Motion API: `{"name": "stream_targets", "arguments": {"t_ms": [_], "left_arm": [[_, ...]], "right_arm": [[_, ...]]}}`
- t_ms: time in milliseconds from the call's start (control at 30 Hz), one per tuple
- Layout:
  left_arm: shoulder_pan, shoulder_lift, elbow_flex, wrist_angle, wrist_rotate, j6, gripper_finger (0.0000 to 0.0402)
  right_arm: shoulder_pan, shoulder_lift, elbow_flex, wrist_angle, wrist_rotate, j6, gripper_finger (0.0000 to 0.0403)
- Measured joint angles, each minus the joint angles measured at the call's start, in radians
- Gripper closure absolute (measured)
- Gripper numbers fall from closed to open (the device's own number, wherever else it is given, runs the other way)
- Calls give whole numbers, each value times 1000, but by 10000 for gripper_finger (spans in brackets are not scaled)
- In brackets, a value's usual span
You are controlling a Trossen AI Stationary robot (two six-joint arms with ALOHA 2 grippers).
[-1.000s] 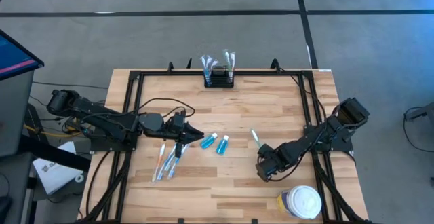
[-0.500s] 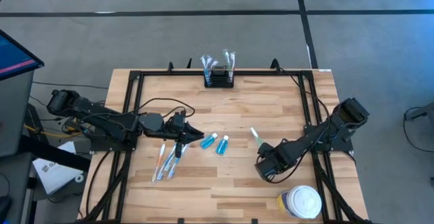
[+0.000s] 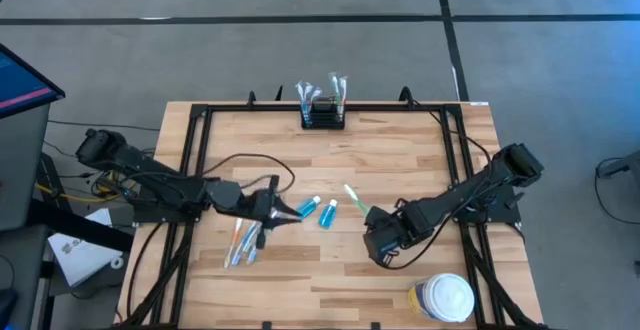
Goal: Pick & Place toothbrushing station
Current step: Put the right green toothbrush into the black wire organizer
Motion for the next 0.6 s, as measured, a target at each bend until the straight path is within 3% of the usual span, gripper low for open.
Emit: {"name": "stream_targets", "arguments": {"t_ms": [233, 600], "left_arm": [[-47, 191, 135, 5, -136, 235, 353], [-144, 484, 380, 2, -504, 762, 346]], "right_arm": [[-15, -1, 74, 27, 13, -71, 403], [-14, -1, 118, 63, 14, -107, 403]]}}
